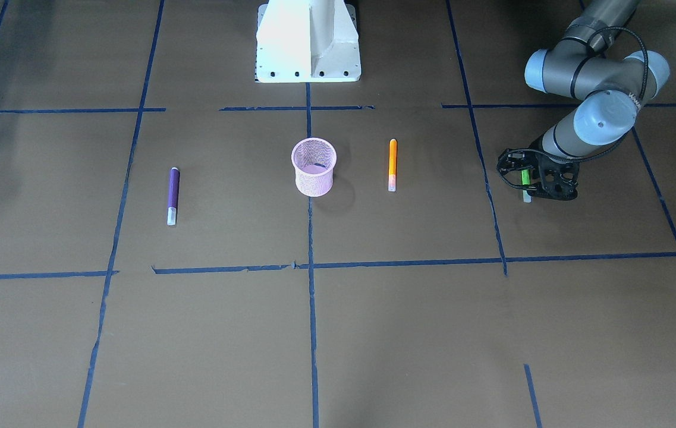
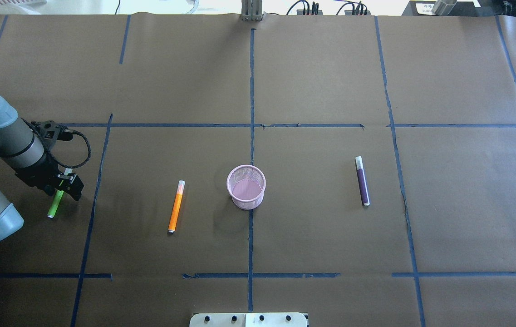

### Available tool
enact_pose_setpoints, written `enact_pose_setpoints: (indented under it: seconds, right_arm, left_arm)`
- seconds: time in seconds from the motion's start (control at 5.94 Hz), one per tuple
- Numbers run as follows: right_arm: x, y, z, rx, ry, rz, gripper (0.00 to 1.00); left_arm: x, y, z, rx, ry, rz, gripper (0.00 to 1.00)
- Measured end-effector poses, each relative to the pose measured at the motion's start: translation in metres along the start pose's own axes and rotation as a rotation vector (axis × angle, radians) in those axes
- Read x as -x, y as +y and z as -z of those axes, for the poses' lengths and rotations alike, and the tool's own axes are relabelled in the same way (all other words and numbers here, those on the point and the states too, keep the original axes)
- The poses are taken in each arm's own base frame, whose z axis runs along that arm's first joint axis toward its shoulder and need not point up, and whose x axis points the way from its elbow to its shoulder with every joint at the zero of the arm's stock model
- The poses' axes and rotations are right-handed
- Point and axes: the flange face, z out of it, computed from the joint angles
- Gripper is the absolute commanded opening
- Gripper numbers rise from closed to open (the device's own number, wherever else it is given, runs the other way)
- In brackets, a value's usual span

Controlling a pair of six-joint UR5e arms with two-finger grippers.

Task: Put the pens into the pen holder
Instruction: 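Carry the green highlighter over the cup and drop it in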

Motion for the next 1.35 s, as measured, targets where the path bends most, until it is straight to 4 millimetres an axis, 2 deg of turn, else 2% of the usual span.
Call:
enact_pose_setpoints:
  seconds: [0.17,0.34,0.67,0.84,1.01,1.18,1.35]
  right_arm:
    - [0.000,0.000,0.000,0.000,0.000,0.000,1.00]
    - [-0.001,0.001,-0.001,0.001,0.000,-0.001,1.00]
    - [-0.002,0.004,-0.002,0.005,0.000,-0.005,1.00]
    - [-0.002,0.004,-0.002,0.005,0.000,-0.005,1.00]
    - [-0.001,0.004,-0.001,0.003,0.001,-0.004,1.00]
    - [0.001,0.001,0.001,-0.010,0.000,0.009,1.00]
    - [0.006,-0.002,0.004,-0.046,-0.004,0.047,1.00]
  left_arm:
    - [0.002,-0.001,0.001,-0.001,-0.002,0.005,0.06]
    - [0.004,-0.003,0.004,-0.006,-0.003,0.010,0.00]
    - [0.012,-0.008,0.015,-0.028,0.000,0.024,0.00]
    - [0.008,-0.010,0.026,-0.047,0.010,0.018,0.00]
    - [-0.015,-0.015,0.051,-0.091,0.040,-0.011,0.00]
    - [-0.053,-0.025,0.084,-0.149,0.083,-0.053,0.05]
    - [-0.101,-0.035,0.123,-0.216,0.137,-0.078,0.03]
